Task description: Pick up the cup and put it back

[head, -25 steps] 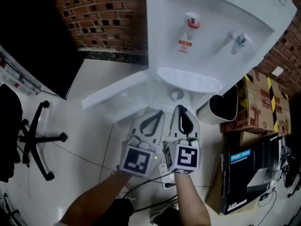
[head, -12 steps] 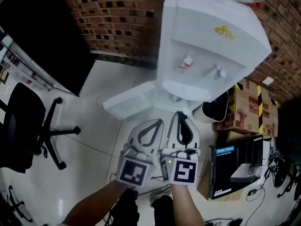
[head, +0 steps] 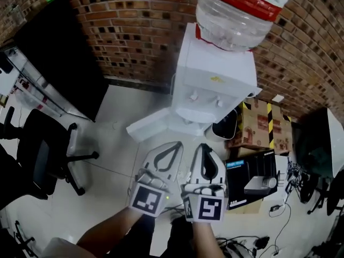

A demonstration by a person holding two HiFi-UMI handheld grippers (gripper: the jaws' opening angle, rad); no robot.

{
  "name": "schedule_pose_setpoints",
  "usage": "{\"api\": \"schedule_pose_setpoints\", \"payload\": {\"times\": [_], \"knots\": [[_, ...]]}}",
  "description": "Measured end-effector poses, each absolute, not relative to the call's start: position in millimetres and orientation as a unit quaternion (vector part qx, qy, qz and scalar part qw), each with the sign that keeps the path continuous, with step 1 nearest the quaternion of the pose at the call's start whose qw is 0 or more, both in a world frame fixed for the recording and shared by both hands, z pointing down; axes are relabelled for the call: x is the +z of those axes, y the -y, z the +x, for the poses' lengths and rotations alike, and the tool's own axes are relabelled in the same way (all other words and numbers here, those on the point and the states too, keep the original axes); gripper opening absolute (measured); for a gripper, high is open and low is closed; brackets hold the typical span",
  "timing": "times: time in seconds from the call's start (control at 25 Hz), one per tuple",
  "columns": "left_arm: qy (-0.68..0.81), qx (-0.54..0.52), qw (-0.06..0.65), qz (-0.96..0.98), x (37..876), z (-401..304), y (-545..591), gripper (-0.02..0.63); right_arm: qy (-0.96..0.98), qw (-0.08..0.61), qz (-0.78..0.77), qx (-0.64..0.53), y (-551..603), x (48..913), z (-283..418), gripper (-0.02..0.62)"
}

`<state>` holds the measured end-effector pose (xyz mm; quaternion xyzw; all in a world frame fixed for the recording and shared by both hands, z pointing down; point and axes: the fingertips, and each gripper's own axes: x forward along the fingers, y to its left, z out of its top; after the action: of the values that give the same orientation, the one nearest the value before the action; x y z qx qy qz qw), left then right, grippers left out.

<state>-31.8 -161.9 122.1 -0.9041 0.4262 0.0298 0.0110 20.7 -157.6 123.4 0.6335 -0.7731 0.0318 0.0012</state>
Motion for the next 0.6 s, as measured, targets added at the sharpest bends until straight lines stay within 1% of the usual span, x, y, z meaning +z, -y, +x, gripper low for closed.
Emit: {"api": "schedule_pose_setpoints", "payload": {"times": [0.2, 0.32, 0.48, 0.6], "knots": [[-0.421, 0.060, 0.013, -0.905, 50, -28, 132, 0.002, 0.775, 0.018, 0.631, 0.011, 119, 57, 30, 0.005], [-0.425, 0.077, 0.018, -0.902, 13, -23, 108, 0.002, 0.782, 0.013, 0.624, 0.000, 93, 22, 34, 0.005], [-0.426, 0.087, 0.036, -0.900, -23, -9, 49, 0.002, 0.793, 0.002, 0.610, 0.000, 34, -6, 42, 0.003], [-0.437, 0.083, 0.033, -0.895, -37, 1, -1, 0.002, 0.803, -0.004, 0.596, -0.001, -20, -26, 50, 0.003]]}}
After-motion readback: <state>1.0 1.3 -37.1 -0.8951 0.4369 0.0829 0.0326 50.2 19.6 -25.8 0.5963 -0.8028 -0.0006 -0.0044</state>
